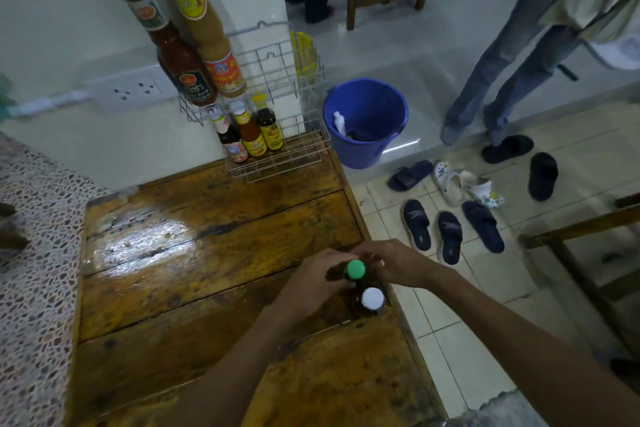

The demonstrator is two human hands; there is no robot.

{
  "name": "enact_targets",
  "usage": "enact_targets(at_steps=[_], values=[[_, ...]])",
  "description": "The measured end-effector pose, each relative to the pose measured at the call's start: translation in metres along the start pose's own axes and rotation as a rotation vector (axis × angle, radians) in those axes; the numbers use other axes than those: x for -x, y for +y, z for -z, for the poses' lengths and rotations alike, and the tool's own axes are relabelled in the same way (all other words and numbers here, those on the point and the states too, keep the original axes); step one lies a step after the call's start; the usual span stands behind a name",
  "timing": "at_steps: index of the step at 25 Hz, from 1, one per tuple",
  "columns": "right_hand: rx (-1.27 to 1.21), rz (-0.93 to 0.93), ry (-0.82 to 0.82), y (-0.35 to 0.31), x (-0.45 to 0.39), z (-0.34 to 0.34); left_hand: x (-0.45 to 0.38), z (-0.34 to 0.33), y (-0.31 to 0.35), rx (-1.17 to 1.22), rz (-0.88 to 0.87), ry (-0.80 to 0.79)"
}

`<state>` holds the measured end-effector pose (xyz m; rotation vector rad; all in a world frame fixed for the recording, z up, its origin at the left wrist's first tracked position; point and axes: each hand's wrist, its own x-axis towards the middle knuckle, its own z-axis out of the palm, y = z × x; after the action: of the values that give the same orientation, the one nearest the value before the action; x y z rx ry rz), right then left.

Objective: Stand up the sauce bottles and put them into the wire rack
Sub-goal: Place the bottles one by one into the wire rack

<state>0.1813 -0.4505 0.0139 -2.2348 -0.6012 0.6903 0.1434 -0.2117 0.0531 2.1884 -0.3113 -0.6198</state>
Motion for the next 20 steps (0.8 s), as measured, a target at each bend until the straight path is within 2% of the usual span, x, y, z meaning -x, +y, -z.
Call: enact_targets(at_steps=[3, 6, 10, 14, 20], values=[[-0.068, 0.012, -0.026, 0.011, -0.001, -0.009, -0.001, -0.003, 0.008, 0.037, 0.039, 0.051], [-0.122, 0.029, 0.022, 0.0, -0.009, 0.002, -0.007, 0.006, 0.016, 0.07, 0.056, 0.115], [-0.147, 0.064, 0.254, -0.027, -0.053, 0.034, -0.048, 0.051, 0.03, 0.059, 0.097, 0.343], [-0.07, 0.15, 0.489, -0.046, -0.134, 0.074, -0.1, 0.11, 0.04, 0.109, 0.018, 0.505], [0.011, 0.202, 0.631, -0.047, -0.241, 0.108, -0.163, 0.158, 0.019, 0.103, 0.05, 0.696]])
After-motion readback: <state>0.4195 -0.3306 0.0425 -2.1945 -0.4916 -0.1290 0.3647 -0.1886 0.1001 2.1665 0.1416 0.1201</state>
